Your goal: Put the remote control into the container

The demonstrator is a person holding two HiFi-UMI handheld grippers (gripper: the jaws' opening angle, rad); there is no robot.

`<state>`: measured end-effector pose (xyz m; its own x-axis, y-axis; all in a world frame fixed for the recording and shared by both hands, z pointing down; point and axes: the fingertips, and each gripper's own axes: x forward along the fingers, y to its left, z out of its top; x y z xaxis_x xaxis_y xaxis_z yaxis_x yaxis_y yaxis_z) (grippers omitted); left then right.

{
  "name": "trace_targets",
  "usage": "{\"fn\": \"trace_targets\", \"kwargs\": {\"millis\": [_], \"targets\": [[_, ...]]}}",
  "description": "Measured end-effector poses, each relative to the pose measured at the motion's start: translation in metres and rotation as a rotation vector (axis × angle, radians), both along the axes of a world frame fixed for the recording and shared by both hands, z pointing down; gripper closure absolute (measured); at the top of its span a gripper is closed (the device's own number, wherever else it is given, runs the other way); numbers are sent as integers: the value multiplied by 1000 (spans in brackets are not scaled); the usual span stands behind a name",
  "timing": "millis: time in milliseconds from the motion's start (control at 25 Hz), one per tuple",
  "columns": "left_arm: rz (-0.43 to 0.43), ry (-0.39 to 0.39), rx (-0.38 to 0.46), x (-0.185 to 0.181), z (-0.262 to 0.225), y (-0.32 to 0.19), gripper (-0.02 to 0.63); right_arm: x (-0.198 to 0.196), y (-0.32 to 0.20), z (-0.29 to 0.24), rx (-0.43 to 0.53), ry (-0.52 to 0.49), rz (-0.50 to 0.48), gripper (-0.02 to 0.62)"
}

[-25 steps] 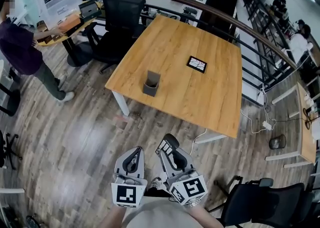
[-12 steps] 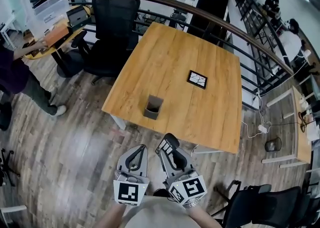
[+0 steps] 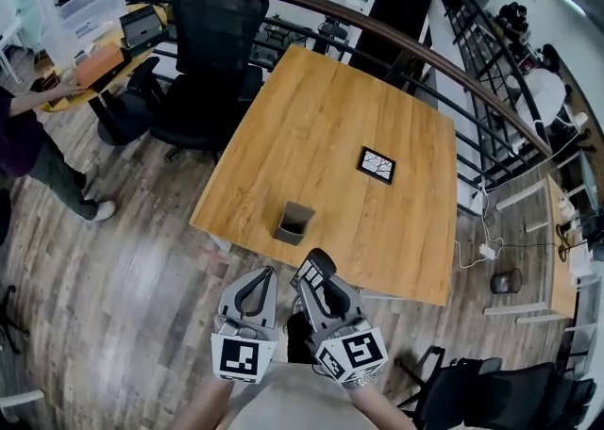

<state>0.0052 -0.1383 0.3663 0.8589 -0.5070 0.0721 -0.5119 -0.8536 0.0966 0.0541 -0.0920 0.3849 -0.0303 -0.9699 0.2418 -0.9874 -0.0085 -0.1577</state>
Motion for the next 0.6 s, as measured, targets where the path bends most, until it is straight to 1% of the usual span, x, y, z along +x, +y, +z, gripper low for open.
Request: {"fn": "trace_targets", "kwargs": {"millis": [80,200,320,440,520,600], "targets": [[-11,-12,0,8,5,-14,592,14,-17,7,-12,3,-8,480],[-34,-60,-20,21,18,-33,592,35,-43,17,-24,11,-42,479],[-99,-45,-18,40,20,-58,592,55,-72,26,-28,24,-104,480],[-155,-56,-10,66,22,-79,592,77,-99,43,-53,57,-181,480],[-197,-52,-33,83,24,-90,592,90,-116,54,-64,67,-236,480],[-244,-52,-79,93,28,-101,592,100,-133,65,-69,64,-284,479]]}}
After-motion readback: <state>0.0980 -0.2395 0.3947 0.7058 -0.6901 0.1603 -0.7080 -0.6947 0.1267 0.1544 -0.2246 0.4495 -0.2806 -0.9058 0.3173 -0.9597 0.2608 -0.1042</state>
